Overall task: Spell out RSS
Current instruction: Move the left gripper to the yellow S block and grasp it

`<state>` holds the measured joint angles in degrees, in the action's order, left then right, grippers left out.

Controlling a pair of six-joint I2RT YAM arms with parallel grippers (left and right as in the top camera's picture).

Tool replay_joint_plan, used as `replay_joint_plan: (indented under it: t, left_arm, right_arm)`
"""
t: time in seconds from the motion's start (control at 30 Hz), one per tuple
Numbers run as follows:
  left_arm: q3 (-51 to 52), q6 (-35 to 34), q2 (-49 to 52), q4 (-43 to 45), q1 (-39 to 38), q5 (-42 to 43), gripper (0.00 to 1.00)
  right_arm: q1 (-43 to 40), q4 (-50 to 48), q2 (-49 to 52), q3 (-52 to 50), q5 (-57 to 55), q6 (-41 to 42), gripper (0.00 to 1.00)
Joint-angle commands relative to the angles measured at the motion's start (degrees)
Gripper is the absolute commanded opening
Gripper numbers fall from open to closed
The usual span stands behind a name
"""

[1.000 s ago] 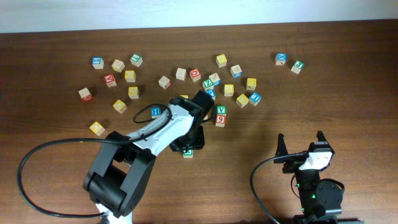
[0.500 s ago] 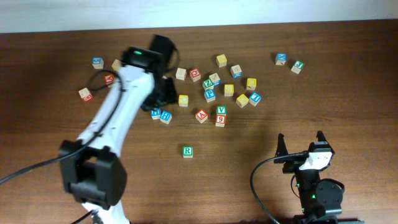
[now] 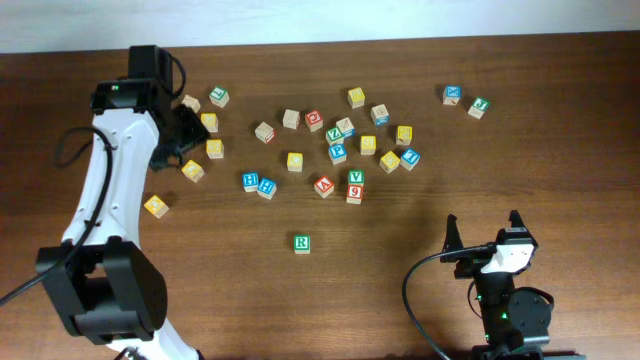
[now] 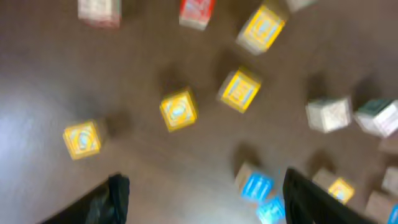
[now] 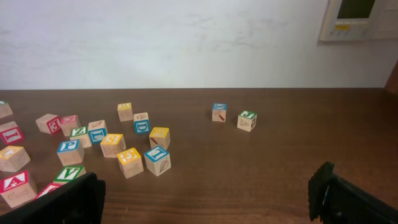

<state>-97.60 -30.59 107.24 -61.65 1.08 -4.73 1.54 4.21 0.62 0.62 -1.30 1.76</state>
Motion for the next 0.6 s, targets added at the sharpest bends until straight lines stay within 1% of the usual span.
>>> replay_joint_plan:
  t: [0.0, 0.1, 0.2, 0.27, 0.3, 0.33, 0.4, 0.43, 0.47, 0.53, 0.57]
  left_arm:
    - [1.73, 7.43, -1.07, 7.34, -1.05, -1.29, 0.71]
    - [3.1, 13.29, -0.96, 13.4, -2.19, -1.25, 0.69]
    - [5.9, 15.21, 0.74, 17.35, -2.62, -1.14, 0.73]
    - [6.12, 18.82, 2.91, 17.92, -2.69, -1.14, 0.74]
    - [6.12, 18.95, 4.2, 17.94, -2.69, -1.11, 0.76]
    - [6.12, 18.95, 5.42, 18.05, -2.69, -1.11, 0.76]
    - [6.12, 19.12, 8.22, 19.04, -2.78, -1.03, 0.69]
    - [6.12, 20.55, 8.98, 19.39, -2.91, -0.35, 0.67]
    - [6.12, 22.75, 9.79, 19.45, -3.15, 0.7, 0.67]
    - [6.12, 26.95, 11.08, 19.43, -3.74, 1.01, 0.73]
    - [6.12, 27.74, 11.72, 19.67, -3.78, 0.72, 0.73]
  right_arm:
    - [0.22, 0.35, -0.31, -0.31, -0.68, 0.63, 0.98]
    - [0.22, 0.33, -0.31, -0.31, -0.68, 0.63, 0.98]
    - [0.22, 0.35, -0.31, -0.31, -0.68, 0.63, 0.98]
    - [0.22, 0.35, -0.31, -0.31, -0.68, 0.63, 0.98]
    - [0.22, 0.35, -0.31, -0.31, -0.68, 0.63, 0.98]
    - [0.22, 0.33, -0.31, -0.31, -0.68, 0.63, 0.98]
    - [0.22, 0.33, -0.31, -0.31, -0.68, 0.63, 0.98]
    - [0.22, 0.33, -0.31, -0.31, -0.68, 0.63, 0.98]
    - [0.22, 0.33, -0.31, -0.31, -0.68, 0.63, 0.98]
    - [0.22, 0.35, -0.31, -0.31, -0.68, 0.63, 0.98]
    - [0.22, 0.33, -0.31, -0.31, -0.68, 0.63, 0.98]
